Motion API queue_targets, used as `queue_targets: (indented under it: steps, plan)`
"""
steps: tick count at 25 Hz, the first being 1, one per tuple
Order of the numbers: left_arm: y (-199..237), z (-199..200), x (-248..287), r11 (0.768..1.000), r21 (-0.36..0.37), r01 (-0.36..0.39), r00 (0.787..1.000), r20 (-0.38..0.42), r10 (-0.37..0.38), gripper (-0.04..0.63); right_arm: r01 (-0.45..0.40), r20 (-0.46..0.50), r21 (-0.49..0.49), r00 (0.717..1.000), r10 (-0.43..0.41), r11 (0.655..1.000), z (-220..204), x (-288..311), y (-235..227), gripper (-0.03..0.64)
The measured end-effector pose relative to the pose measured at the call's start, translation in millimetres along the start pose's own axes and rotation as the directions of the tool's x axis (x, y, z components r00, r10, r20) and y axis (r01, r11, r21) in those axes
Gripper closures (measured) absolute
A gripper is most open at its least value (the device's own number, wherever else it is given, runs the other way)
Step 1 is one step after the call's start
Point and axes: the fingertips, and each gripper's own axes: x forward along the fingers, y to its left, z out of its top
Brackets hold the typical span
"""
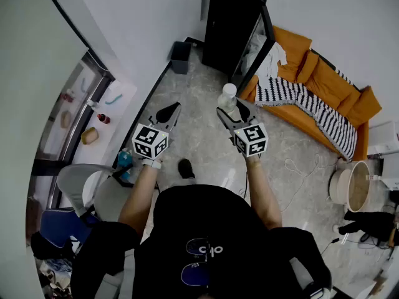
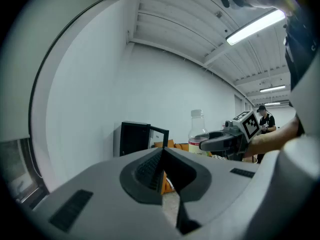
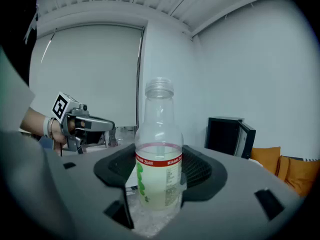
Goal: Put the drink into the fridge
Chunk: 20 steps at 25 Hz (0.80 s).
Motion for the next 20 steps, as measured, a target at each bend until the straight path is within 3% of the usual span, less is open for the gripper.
queue_targets:
  steps: [20]
  plan:
    - [87,-11,5,0.999,-0.053,-0.002,1.0,0.016,0.003,0.589,0.025,-0.041,0.028,0.999,-0.024,0.999,2,70,6,0.325]
